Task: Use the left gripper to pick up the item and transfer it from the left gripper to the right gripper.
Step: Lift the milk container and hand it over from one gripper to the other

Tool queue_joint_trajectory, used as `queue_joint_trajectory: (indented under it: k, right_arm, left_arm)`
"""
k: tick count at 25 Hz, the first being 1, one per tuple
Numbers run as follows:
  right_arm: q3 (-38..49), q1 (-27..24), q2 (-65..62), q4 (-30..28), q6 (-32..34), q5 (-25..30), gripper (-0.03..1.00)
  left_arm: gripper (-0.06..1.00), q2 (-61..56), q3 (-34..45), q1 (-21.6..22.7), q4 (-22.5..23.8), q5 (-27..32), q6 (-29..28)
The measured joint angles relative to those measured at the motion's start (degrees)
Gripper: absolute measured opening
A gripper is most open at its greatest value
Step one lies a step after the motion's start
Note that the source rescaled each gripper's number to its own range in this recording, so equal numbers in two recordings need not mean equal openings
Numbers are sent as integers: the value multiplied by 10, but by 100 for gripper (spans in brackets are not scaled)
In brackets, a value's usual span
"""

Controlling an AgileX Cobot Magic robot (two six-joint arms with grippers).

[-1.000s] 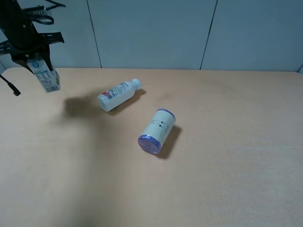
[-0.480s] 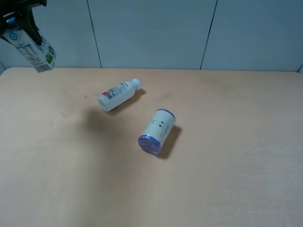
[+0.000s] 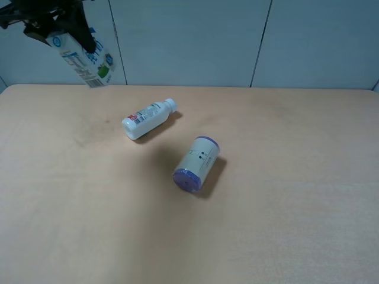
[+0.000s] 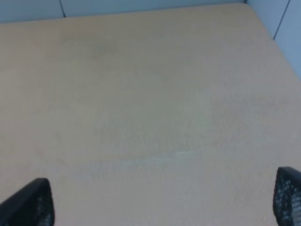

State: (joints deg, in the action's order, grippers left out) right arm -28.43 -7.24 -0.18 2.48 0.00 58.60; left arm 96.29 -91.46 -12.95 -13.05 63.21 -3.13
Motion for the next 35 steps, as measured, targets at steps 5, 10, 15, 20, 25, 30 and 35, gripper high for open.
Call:
queue_joint_trajectory:
  k: [5,10,15,20,25,30,35]
  right_arm:
    - [0,0,0,0,0,0,100]
    - [0,0,0,1,0,0,100]
    - [0,0,0,12,0,0,100]
    - [0,0,0,62,-52,0,100]
    - [-19,0,67,161,-102,4,100]
    - [-58,11,203,269,-209,-4,100]
    - [-72,121,303,352,-325,-77,100]
  left_arm:
    - [0,13,0,-77,-4,-4,84]
    - [0,39,0,-144,-5,-12,206]
    - [0,52,6,-190,-7,-29,333]
    - [0,73,7,-219,-8,-33,429]
    - [0,85,7,-228,-94,-34,534]
    - [0,85,7,-228,-171,-34,656]
    - [0,85,7,-228,-202,-35,727]
